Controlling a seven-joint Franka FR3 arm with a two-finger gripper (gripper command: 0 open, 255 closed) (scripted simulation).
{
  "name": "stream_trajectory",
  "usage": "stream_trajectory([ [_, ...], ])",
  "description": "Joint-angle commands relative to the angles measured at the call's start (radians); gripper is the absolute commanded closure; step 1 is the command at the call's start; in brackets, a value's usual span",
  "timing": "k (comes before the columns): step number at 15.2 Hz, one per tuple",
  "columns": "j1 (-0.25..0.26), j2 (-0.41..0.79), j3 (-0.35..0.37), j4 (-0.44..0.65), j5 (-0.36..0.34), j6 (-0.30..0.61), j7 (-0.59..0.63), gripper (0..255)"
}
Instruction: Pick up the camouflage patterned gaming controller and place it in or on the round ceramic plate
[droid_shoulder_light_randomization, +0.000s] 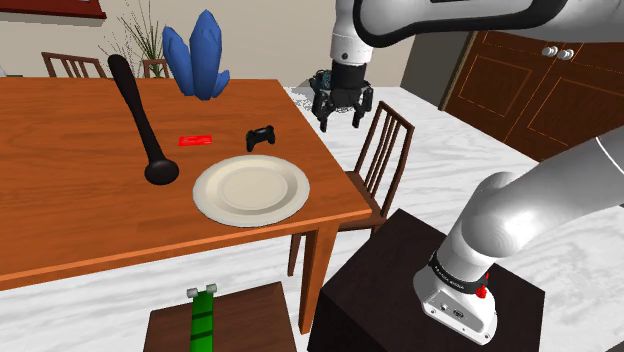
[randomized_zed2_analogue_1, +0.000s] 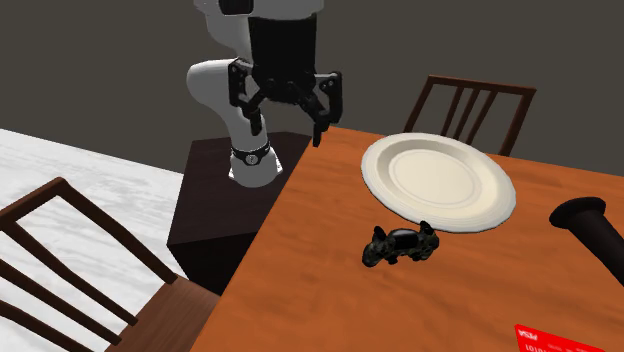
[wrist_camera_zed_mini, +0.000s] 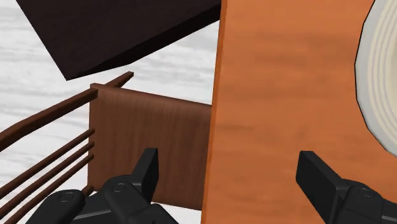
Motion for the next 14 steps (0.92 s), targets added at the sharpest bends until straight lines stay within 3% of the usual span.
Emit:
stream_trajectory([
  [1,-0.005,0.064,0.034,0.04,0.007,0.041,0.073,0],
  [7,-0.021,0.257,0.12,0.193,-0.017,0.127,0.281,0],
  [14,-0.019,0.512,0.187,0.44,-0.118,0.17,0.528,0],
])
